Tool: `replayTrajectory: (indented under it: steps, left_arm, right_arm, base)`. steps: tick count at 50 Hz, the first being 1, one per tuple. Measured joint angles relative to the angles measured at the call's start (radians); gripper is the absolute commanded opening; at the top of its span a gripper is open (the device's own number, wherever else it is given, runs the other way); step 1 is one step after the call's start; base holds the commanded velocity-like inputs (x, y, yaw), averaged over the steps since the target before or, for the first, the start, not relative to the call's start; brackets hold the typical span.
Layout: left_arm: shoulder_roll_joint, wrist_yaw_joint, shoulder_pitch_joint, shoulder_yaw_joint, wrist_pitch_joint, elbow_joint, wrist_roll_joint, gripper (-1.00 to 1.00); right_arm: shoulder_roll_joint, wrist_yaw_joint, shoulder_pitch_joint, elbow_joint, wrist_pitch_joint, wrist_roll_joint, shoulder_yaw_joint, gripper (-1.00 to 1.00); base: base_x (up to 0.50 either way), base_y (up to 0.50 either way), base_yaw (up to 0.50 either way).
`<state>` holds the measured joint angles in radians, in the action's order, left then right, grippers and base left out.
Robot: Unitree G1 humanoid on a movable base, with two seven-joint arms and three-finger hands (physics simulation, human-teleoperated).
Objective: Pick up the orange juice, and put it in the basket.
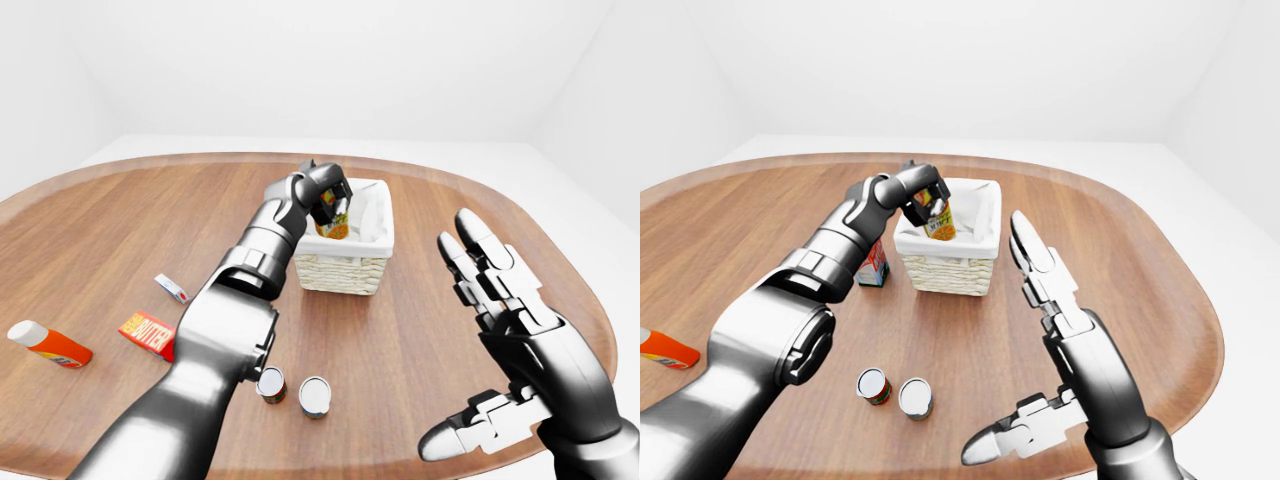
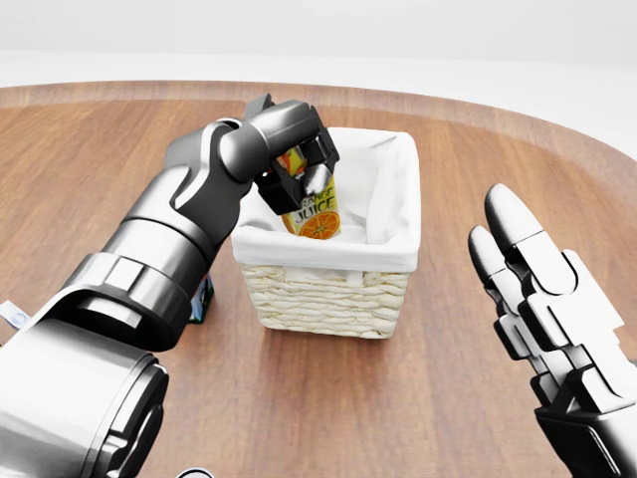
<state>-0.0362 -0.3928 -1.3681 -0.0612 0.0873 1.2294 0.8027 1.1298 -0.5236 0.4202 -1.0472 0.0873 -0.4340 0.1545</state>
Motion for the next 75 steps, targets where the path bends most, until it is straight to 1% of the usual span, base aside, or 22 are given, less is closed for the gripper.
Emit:
replayTrajectory:
  steps: [12,28,29,30,31,33,50,75]
  left_arm:
    - [0.017,0.046,0.002,0.004,0.0,0.026,-0.002,-1.0]
    - [0.033,0.08,-0.001,0.002,0.0,0.049,0.003,-0.99]
    - [0.034,0.082,-0.001,0.001,0.0,0.05,0.003,-0.49]
    - [0.034,0.087,-0.002,0.002,0.0,0.048,0.007,0.62]
    - [0.034,0.092,-0.005,0.003,0.0,0.046,0.01,1.0]
    - [0.034,0.098,-0.018,0.003,0.0,0.045,0.014,1.0]
    - [0.04,0.106,0.004,0.013,0.0,0.06,0.005,1.0]
    - [0.035,0.104,0.002,0.017,0.0,0.06,-0.002,1.0]
  right_arm:
    - [-0.009,0.0,0.006,0.0,0.0,0.001,-0.008,1.0]
    - [-0.008,0.0,0.012,0.0,0.0,0.0,-0.014,1.0]
    - [-0.008,0.0,0.012,0.0,0.0,0.0,-0.014,1.0]
    - [-0.008,0.0,0.013,0.0,0.0,0.0,-0.014,1.0]
    - [-0.008,0.0,0.013,0.0,0.0,0.0,-0.014,1.0]
    - [-0.007,0.0,0.012,0.0,0.0,0.0,-0.013,1.0]
    - [-0.003,0.0,0.009,0.0,0.0,0.002,-0.008,1.0]
    - [0.014,0.0,0.003,0.0,0.0,-0.004,-0.003,1.0]
  base:
    - [0.0,0.0,0.0]
    - [0.0,0.0,0.0]
    - [0.0,0.0,0.0]
    - [0.0,0.0,0.0]
    - [0.0,0.0,0.0]
    - [0.0,0.0,0.0]
    - [0.0,0.0,0.0]
    - [0.0,0.0,0.0]
